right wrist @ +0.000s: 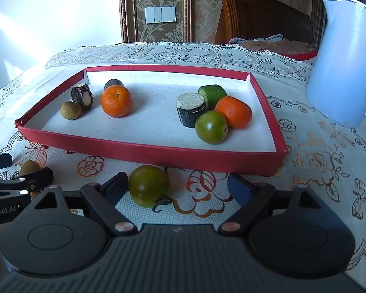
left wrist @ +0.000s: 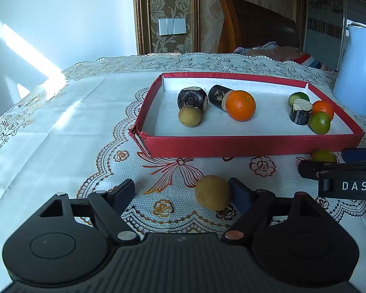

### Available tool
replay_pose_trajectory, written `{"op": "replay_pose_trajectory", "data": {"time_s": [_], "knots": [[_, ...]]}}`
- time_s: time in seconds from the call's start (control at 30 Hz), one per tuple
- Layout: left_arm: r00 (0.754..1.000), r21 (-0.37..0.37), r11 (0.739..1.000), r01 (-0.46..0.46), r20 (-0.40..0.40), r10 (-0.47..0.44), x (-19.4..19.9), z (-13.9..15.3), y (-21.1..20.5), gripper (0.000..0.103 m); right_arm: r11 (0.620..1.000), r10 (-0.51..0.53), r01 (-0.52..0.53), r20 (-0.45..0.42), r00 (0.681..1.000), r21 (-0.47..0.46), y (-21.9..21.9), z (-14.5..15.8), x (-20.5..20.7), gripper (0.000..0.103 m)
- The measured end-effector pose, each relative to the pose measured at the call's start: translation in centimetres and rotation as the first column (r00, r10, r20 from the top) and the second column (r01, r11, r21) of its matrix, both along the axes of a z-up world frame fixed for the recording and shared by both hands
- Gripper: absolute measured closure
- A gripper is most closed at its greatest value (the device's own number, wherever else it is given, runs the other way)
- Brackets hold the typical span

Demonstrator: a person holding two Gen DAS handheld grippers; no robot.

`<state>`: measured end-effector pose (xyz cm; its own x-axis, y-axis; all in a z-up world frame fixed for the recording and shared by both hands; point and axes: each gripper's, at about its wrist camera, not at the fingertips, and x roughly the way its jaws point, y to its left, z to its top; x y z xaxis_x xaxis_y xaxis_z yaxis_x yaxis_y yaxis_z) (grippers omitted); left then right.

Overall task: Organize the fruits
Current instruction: 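Close the left gripper on the brown round fruit while the right grips the green tomato, then carry the held brown fruit and green tomato over the red tray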

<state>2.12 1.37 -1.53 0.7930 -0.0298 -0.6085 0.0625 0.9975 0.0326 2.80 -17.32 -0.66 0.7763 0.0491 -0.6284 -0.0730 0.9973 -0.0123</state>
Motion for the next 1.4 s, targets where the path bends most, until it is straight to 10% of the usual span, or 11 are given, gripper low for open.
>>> {"op": "replay_pose_trajectory", "data": {"time_s": [0.4, 0.77, 0.9, 1.4], "knots": [[1.000, 0.000, 1.000, 0.004, 0.010, -0.004, -0.3, 0.1, 0.1, 0.028, 0.999, 0.041, -0.041, 0.017, 0.999, -0.015, 0.4, 0.2, -0.4, 0.037], [0.998, 0.020, 0.998, 0.059, 0.033, -0.059, -0.9, 0.3, -0.6, 0.070, 0.997, 0.071, -0.070, 0.034, 0.997, -0.028, 1.0, 0.3, -0.6, 0.058], [0.998, 0.027, 0.998, 0.060, 0.035, -0.061, -0.9, 0.3, -0.7, 0.072, 0.996, 0.088, -0.087, 0.039, 0.995, -0.026, 1.1, 0.3, -0.8, 0.073], [0.998, 0.019, 0.998, 0.054, 0.034, -0.054, -1.1, 0.3, -0.5, 0.074, 0.997, 0.063, -0.065, 0.056, 0.996, 0.041, -0.5, 0.7, -1.6, 0.073]]}}
